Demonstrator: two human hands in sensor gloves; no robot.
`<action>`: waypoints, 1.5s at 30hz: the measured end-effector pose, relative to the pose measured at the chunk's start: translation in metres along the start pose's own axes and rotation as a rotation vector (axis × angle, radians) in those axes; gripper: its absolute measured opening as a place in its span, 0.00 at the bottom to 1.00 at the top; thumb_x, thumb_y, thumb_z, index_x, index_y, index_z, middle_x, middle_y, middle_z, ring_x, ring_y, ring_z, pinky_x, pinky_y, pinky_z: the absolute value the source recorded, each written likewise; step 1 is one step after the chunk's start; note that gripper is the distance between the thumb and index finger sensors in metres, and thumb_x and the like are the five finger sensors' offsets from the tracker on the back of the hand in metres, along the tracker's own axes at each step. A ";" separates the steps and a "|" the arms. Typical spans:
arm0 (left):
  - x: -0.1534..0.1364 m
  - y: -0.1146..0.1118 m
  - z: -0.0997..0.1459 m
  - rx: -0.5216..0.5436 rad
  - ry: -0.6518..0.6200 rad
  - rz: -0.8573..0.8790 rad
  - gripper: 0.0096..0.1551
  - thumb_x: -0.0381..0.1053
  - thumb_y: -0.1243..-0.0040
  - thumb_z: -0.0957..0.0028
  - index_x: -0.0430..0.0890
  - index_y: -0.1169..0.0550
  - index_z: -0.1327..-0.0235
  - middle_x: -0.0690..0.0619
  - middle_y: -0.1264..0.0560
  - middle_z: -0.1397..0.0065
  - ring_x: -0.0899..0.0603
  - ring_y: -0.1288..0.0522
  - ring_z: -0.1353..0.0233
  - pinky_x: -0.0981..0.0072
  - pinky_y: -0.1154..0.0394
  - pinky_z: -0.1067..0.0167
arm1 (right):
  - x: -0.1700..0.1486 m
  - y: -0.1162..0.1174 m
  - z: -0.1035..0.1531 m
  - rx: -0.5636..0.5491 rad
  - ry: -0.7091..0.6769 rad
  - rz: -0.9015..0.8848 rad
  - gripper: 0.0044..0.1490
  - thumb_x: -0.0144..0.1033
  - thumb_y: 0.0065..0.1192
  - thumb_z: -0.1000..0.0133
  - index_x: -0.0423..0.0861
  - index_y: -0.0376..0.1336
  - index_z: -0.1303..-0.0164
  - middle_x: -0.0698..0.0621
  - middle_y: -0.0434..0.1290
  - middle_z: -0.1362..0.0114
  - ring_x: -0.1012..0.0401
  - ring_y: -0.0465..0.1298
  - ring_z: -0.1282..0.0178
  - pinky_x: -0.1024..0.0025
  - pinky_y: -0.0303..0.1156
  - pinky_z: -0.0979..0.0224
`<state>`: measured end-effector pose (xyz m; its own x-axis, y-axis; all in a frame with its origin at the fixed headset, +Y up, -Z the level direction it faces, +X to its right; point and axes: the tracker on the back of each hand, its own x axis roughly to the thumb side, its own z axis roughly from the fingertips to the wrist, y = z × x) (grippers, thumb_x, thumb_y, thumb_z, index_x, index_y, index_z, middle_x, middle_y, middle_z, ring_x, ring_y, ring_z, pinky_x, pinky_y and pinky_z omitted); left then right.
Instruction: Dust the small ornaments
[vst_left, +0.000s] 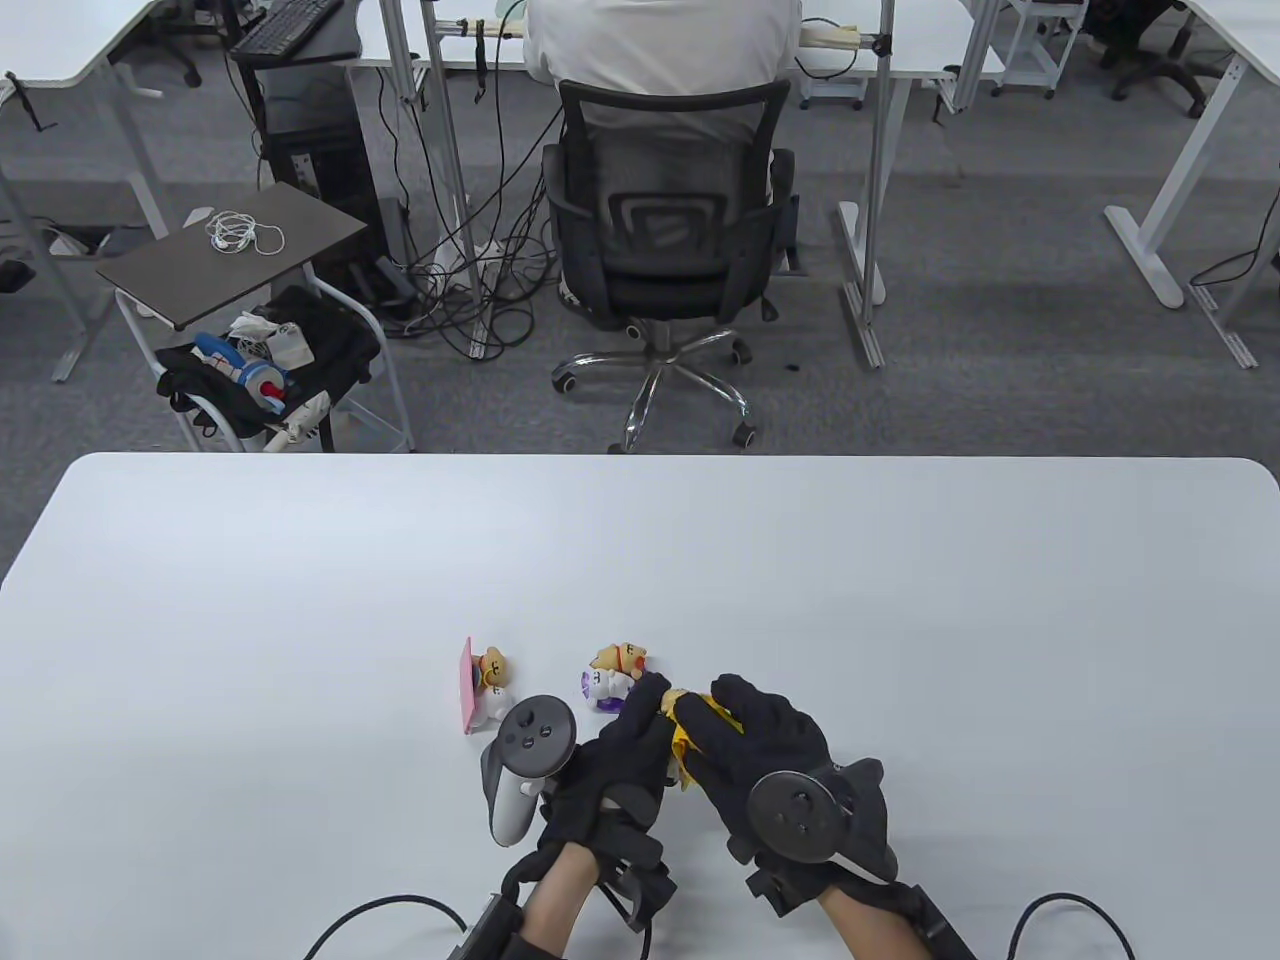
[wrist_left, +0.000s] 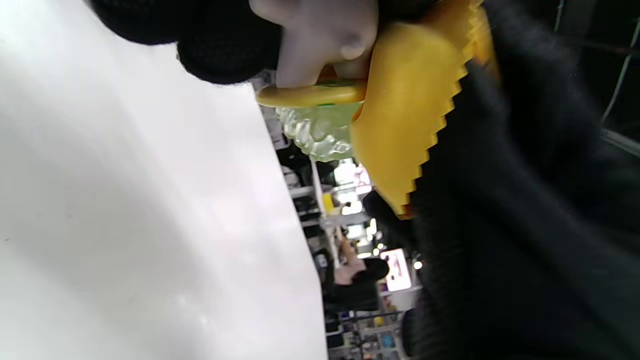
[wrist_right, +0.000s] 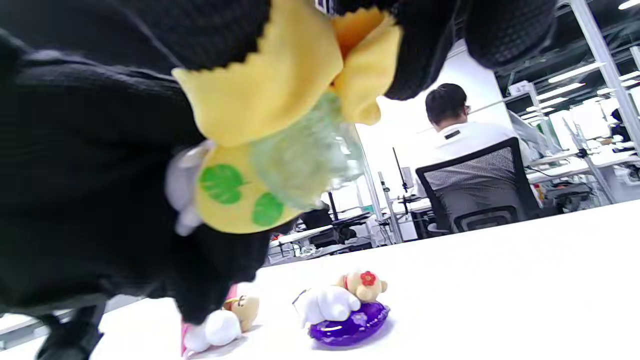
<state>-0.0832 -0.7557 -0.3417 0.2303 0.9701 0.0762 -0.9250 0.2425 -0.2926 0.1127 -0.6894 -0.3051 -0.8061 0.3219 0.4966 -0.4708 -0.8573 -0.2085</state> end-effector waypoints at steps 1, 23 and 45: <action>0.002 -0.001 0.000 0.005 -0.006 -0.054 0.36 0.57 0.54 0.38 0.46 0.50 0.23 0.40 0.29 0.36 0.40 0.25 0.45 0.50 0.26 0.49 | -0.003 0.000 -0.001 0.000 0.012 -0.029 0.32 0.44 0.66 0.45 0.57 0.66 0.27 0.43 0.68 0.28 0.48 0.75 0.37 0.42 0.70 0.33; -0.004 -0.003 -0.003 -0.020 -0.019 0.007 0.38 0.59 0.60 0.37 0.48 0.57 0.22 0.42 0.33 0.31 0.42 0.28 0.39 0.52 0.27 0.43 | -0.007 -0.008 0.001 -0.057 0.057 -0.195 0.37 0.40 0.77 0.49 0.44 0.68 0.29 0.43 0.77 0.37 0.51 0.82 0.50 0.48 0.77 0.42; -0.022 -0.011 -0.008 -0.251 -0.063 0.785 0.48 0.73 0.54 0.37 0.51 0.58 0.20 0.43 0.41 0.21 0.47 0.25 0.42 0.59 0.24 0.46 | -0.022 -0.018 0.006 -0.181 0.089 -0.619 0.32 0.37 0.74 0.48 0.48 0.69 0.31 0.39 0.76 0.33 0.46 0.83 0.44 0.48 0.78 0.38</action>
<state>-0.0755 -0.7796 -0.3473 -0.4788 0.8576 -0.1879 -0.7130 -0.5047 -0.4867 0.1408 -0.6834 -0.3070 -0.3896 0.7730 0.5006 -0.9043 -0.4241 -0.0490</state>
